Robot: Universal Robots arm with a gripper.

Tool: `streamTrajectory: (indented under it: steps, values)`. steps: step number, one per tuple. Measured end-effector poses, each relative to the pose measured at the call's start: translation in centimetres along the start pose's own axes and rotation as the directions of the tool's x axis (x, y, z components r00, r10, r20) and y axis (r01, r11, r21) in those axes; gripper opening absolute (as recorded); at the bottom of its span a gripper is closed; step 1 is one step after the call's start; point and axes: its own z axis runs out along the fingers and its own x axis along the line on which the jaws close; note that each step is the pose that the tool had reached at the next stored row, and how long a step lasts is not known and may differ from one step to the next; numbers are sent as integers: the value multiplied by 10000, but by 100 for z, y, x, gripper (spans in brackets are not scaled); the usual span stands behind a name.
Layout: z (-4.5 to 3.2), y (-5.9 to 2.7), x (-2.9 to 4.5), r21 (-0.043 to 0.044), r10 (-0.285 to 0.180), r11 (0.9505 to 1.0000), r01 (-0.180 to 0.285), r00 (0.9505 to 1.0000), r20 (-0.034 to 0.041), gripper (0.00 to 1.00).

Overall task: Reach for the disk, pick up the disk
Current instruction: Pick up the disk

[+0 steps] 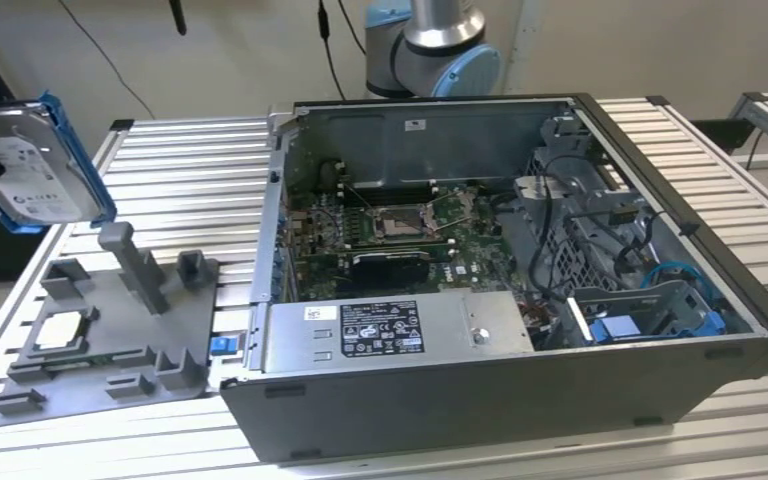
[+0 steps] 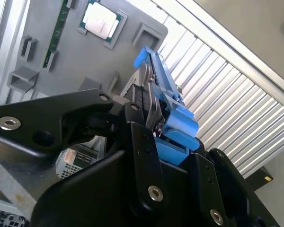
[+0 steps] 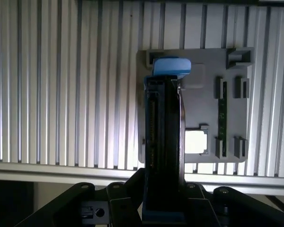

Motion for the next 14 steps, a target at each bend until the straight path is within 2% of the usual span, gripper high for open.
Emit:
streamTrajectory:
  steps: [10, 14]
  values:
    - [-162, 1, 2, -2, 0, 10000, 0, 10000, 0, 0]
    - [-184, 2, 3, -7, -1, 10000, 1, 10000, 0, 0]
